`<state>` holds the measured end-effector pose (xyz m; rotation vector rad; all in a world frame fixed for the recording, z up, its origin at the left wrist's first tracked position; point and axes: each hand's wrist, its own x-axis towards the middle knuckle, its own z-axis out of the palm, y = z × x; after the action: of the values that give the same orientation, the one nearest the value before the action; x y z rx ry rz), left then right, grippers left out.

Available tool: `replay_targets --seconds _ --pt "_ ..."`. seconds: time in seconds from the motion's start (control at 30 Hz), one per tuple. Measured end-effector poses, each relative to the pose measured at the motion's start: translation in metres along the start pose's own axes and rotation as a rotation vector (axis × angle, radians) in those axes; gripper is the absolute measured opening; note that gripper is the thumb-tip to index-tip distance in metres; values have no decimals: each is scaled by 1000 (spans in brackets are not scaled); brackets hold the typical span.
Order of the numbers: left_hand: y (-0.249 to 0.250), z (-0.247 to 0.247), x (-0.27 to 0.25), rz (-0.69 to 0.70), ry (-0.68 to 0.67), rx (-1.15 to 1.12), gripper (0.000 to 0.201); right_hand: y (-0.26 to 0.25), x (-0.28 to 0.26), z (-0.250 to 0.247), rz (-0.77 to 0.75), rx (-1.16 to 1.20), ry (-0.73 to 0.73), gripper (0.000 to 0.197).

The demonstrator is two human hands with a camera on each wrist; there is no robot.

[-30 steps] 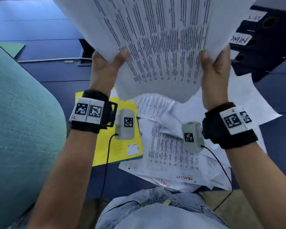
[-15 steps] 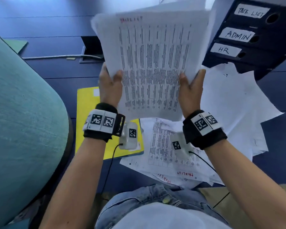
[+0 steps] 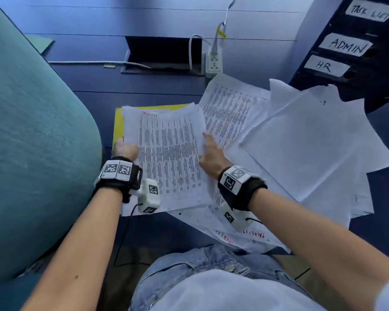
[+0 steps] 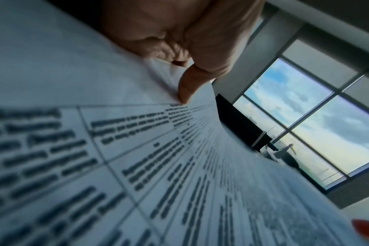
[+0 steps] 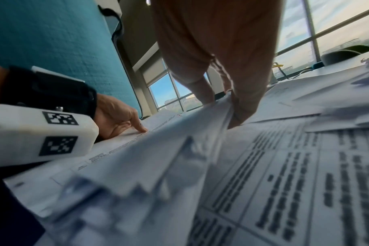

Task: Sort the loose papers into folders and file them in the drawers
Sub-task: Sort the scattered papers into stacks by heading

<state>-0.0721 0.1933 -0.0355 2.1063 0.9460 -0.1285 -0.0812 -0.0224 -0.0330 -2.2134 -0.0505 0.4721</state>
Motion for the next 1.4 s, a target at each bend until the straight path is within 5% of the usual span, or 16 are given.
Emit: replay_targets --seconds 0.3,0.47,0.57,0.73,0.83,0.93,1.03,1.17,1.27,1.4 --pt "46 15 -25 -47 192 87 52 18 8 -48 -101 -48 132 52" --pt "104 62 -59 273 -41 72 35 63 0 -120 -26 -193 244 35" --pt "117 106 -86 319 -258 141 25 95 -14 -146 87 -348 196 30" --pt "111 153 -114 123 -384 437 50 119 -51 -153 156 -557 42 61" --pt "114 167 -125 184 -402 315 40 126 -66 -141 109 -644 -83 91" --pt "123 169 -138 216 -337 109 33 134 -68 -135 94 -723 -119 87" --pt "126 166 -150 209 -298 -71 35 136 -69 -134 -12 -821 -91 58" --pt "116 165 -165 -52 -495 -392 24 138 -67 -159 -102 -574 69 27" --pt "105 167 -182 -64 -635 -174 17 133 -60 -188 -108 -328 255 46" --pt "100 178 -190 -1 -632 -39 15 131 -61 -206 -489 -389 368 73"
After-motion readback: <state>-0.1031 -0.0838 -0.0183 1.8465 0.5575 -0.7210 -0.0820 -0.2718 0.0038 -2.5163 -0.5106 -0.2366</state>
